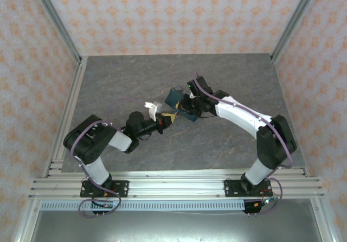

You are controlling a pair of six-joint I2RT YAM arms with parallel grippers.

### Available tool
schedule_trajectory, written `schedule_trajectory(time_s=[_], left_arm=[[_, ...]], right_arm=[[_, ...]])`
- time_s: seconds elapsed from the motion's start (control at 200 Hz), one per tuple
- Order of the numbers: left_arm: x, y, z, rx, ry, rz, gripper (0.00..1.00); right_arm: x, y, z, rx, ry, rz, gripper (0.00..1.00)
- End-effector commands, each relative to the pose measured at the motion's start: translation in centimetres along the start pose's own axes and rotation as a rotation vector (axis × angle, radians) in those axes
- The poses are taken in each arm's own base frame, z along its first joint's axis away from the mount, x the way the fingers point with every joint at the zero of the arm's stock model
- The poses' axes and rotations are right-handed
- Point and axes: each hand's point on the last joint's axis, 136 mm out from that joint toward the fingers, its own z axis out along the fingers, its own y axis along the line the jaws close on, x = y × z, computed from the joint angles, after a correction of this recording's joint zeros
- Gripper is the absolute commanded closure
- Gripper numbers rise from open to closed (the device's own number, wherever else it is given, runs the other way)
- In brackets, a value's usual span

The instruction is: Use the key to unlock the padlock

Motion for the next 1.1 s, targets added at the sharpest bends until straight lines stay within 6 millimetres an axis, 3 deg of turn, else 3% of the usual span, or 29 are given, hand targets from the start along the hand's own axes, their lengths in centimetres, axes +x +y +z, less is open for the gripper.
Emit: schedule_trajectory(time_s=[0.0,1.096], left_arm=[[-2.0,-1.7,0.3,0.060,-0.060,0.022,1.00],[-2.6,0.4,1.5,0.056,-0.058,-0.063,1.00]], right_arm=[[-0.7,1.6,-1.3,-0.076,-0.035,-0.004,1.00],[0.6,0.8,-0.9,-0.111,0.011,-0.008,1.00]])
